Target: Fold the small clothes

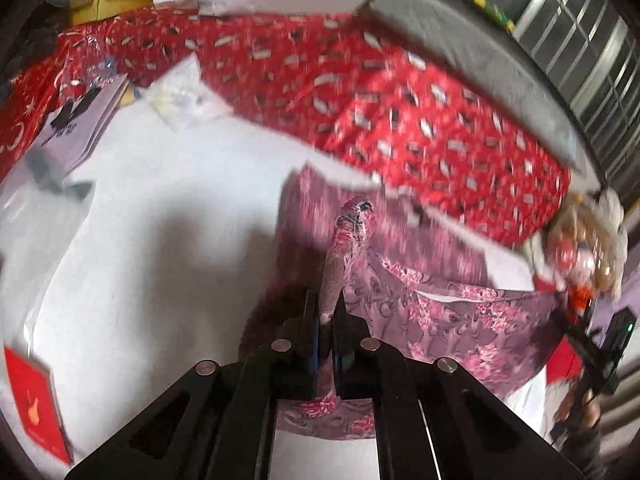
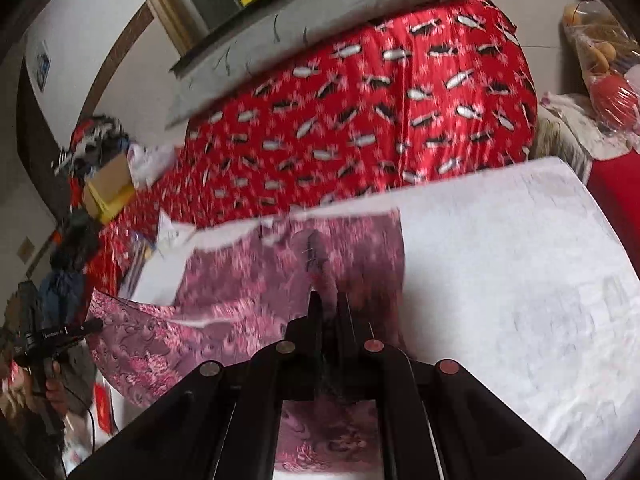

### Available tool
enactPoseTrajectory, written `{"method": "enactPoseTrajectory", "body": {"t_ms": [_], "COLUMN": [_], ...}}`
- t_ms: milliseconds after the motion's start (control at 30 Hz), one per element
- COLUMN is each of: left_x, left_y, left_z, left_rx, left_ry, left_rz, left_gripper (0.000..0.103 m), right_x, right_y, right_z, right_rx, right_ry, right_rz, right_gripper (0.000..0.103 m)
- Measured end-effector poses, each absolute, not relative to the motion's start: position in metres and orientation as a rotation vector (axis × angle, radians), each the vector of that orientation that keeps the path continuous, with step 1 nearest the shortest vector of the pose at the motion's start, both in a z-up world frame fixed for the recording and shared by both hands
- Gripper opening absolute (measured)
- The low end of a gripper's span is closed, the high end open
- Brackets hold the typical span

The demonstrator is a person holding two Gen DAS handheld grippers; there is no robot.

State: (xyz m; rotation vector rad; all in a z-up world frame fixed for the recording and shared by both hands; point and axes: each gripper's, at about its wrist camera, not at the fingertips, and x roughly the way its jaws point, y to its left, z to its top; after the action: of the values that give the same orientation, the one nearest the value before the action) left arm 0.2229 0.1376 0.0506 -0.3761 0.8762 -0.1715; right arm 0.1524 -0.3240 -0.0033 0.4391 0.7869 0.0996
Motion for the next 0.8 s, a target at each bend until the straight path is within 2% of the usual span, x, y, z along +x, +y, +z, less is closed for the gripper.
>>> {"method": "enactPoseTrajectory", "body": {"t_ms": [300,533,667,733,800], "left_x": [0.359,0.463,0.481,0.483,0.478], "left_y": [0.125,0.099,0.104,0.109,0.116], "left_z": [0.017,-0.081,-0.116,-0.112,-0.101], "left_rx": [-0.386,-0.319,-0.345,-0.361,-0.388], "left_ry": [0.878,1.029,1.066,1.071,1.04], "left_rz": [-0.113,0.008,0.001,-0.023,-0.049], "left_gripper": [0.004,0.005,0.01,0.01,0.01], "right_x": [0.255,0.306,0.314,0.304,0.29], "right_y": [-0.36,-0.389,-0.393,-0.394,-0.398], "right_z": [-0.039,-0.112,-0.157,-0.149,-0.137], "right_rx": [0.61,0.709,0.7,0.673,0.686], "right_ry": [0.767,0.843,0.976,0.941,0.881], "right_rz": [0.017,-0.083,-0.123,-0.114,-0.103], "right_gripper": [0.005,0.005,0.006,0.011,0.012]}}
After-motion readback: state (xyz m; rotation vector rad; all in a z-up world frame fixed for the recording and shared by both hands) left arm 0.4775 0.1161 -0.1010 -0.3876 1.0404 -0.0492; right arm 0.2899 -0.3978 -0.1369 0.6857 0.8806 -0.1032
